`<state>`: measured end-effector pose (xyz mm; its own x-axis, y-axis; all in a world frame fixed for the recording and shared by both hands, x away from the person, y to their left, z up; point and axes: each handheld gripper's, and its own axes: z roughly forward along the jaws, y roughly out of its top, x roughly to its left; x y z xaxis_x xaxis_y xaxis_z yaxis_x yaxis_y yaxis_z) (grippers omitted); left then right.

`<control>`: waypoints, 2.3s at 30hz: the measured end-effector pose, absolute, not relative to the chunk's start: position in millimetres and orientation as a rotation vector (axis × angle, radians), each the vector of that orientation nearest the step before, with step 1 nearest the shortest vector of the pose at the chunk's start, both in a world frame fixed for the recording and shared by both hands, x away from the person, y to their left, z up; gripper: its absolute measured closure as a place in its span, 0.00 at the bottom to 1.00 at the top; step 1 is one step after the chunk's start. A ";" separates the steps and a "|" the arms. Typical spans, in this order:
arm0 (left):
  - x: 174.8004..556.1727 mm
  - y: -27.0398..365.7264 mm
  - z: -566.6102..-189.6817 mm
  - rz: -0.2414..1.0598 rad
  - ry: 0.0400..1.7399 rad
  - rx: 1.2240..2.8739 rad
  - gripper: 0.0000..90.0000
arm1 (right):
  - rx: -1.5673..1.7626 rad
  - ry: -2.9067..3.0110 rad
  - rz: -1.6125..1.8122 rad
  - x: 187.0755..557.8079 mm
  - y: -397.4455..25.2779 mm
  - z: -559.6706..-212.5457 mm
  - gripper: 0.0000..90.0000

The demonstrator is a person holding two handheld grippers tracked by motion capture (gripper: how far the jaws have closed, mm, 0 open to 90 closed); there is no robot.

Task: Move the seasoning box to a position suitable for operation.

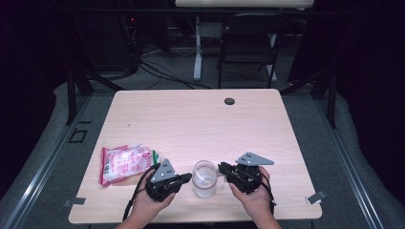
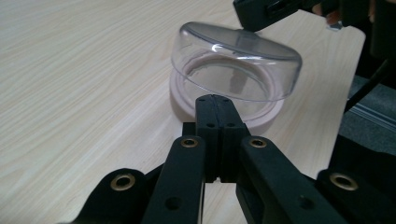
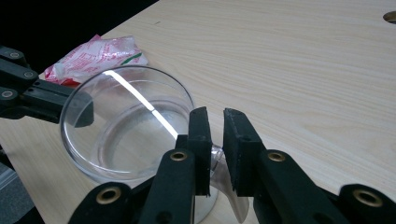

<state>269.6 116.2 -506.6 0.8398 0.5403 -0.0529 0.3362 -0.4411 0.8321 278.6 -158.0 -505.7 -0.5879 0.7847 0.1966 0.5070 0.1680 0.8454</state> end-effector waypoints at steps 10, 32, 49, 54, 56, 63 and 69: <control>267.8 109.7 -500.0 0.278 0.598 2.073 1.00 | 1.200 2.172 1.374 271.5 -159.2 -504.4 0.85; 282.5 94.0 -493.2 0.190 0.584 2.027 0.81 | 1.016 2.201 1.374 239.2 -163.1 -502.0 0.52; 287.3 91.3 -500.0 0.260 0.623 2.021 0.57 | 0.901 2.218 1.281 234.4 -146.1 -508.3 0.49; 288.5 92.6 -503.8 0.276 0.639 2.024 0.56 | 0.882 2.206 1.263 235.8 -143.0 -509.7 0.49; 289.2 93.3 -505.0 0.274 0.645 2.025 0.55 | 0.880 2.207 1.261 236.2 -142.4 -509.8 0.49; 292.2 94.0 -510.9 0.285 0.659 2.053 0.55 | 0.865 2.203 1.257 236.5 -141.7 -510.0 0.49; 293.9 93.2 -514.1 0.277 0.665 2.075 0.57 | 0.864 2.195 1.260 236.2 -142.6 -509.5 0.49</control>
<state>293.9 93.2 -514.1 0.8296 0.5555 -0.0564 0.3509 -0.4401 0.8266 236.2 -142.6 -509.5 -0.6953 0.7141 -0.0813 0.2899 0.3822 0.8774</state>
